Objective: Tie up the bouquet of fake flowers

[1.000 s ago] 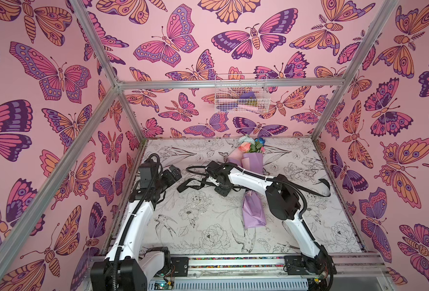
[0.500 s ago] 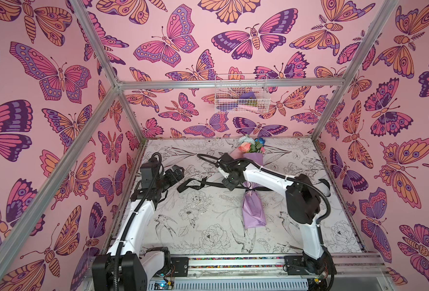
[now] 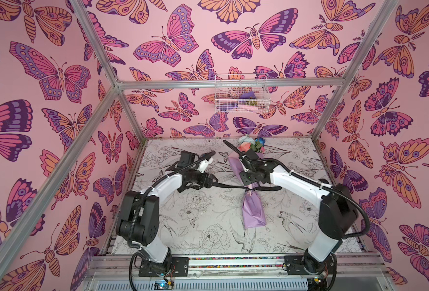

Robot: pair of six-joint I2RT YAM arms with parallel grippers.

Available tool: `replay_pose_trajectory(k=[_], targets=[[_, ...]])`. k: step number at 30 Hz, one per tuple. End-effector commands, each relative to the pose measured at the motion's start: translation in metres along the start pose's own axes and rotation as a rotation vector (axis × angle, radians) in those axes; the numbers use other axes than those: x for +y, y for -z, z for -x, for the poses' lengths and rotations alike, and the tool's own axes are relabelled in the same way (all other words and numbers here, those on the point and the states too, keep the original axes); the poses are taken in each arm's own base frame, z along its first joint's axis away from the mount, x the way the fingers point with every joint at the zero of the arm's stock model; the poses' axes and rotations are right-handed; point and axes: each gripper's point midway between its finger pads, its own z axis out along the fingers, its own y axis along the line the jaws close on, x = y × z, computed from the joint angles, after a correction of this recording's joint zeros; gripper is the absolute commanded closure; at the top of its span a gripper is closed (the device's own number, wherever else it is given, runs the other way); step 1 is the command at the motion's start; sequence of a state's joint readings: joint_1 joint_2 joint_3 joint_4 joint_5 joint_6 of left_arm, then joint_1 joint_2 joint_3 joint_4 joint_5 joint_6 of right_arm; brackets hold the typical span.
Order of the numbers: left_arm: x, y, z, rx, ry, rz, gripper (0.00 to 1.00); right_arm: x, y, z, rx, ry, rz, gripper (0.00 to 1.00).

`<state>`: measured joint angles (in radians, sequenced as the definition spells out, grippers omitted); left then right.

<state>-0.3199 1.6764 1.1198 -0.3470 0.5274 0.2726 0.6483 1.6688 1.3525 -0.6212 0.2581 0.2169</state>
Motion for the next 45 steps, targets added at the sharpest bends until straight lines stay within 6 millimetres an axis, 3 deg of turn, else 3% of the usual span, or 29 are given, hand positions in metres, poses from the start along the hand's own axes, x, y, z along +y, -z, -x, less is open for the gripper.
replay_pose_trajectory(k=[1, 8, 13, 19, 21, 25, 34, 45], targets=[[0.002, -0.012, -0.027, 0.174, -0.313, 0.008, 0.14, -0.042, 0.038, 0.012, -0.123, -0.139, -0.088, 0.00], [0.003, -0.036, -0.032, 0.236, -0.479, -0.007, 0.18, -0.096, 0.076, -0.008, -0.247, -0.225, -0.224, 0.01], [-0.002, -0.064, -0.038, 0.302, -0.559, -0.024, 0.22, -0.115, 0.097, -0.015, -0.334, -0.294, -0.209, 0.01], [0.002, -0.088, -0.041, 0.354, -0.620, -0.021, 0.30, -0.139, 0.096, -0.035, -0.351, -0.456, -0.139, 0.01], [0.006, -0.093, -0.040, 0.359, -0.627, -0.013, 0.35, -0.152, 0.094, -0.044, -0.357, -0.518, -0.166, 0.01], [0.013, -0.101, -0.039, 0.372, -0.645, -0.006, 0.35, -0.179, 0.094, -0.065, -0.367, -0.633, -0.283, 0.01], [0.034, -0.112, -0.038, 0.423, -0.686, 0.055, 0.36, -0.196, 0.098, -0.082, -0.354, -0.673, -0.347, 0.01], [0.023, -0.100, -0.012, 0.336, -0.765, 0.031, 0.29, -0.198, 0.074, -0.107, -0.205, -0.778, -0.285, 0.01]])
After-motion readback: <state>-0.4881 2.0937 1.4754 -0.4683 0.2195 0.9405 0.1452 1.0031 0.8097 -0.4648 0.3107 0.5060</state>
